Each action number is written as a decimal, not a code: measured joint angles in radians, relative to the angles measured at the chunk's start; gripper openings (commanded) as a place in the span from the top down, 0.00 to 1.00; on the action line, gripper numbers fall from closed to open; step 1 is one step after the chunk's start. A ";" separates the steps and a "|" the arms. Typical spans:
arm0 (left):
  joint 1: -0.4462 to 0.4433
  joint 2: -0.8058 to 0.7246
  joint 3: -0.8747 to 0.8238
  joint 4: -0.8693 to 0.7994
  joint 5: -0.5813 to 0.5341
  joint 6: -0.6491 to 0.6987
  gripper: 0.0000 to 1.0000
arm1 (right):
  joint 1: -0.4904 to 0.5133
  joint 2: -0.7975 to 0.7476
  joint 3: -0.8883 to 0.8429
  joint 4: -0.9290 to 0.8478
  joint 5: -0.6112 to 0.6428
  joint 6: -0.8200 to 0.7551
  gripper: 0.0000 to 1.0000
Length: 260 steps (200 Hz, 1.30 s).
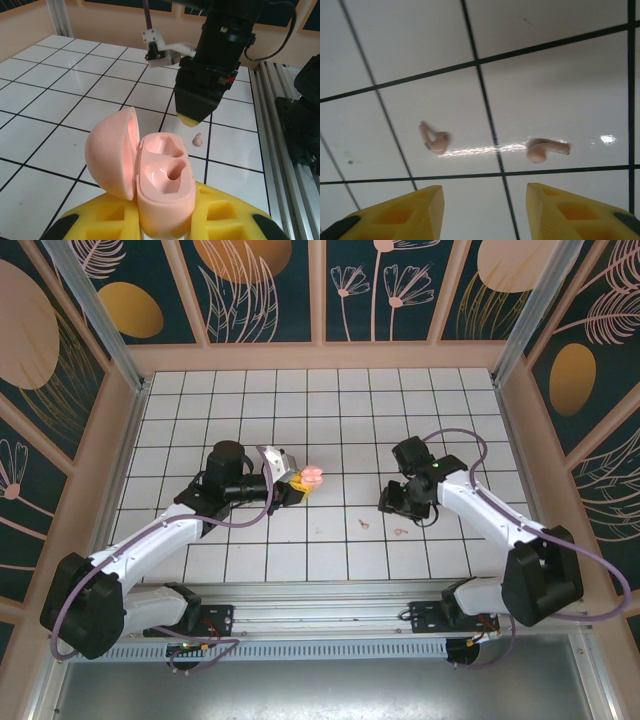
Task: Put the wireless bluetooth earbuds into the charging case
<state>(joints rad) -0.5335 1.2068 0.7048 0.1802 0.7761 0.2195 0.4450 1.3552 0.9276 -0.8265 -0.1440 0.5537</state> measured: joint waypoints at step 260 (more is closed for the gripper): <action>0.000 0.000 0.000 0.000 -0.001 -0.005 0.80 | -0.090 0.122 -0.160 0.175 -0.084 -0.020 0.53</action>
<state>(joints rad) -0.5335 1.2068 0.7048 0.1799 0.7753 0.2150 0.3550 1.4776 0.7677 -0.6510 -0.2276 0.5339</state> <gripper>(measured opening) 0.199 0.473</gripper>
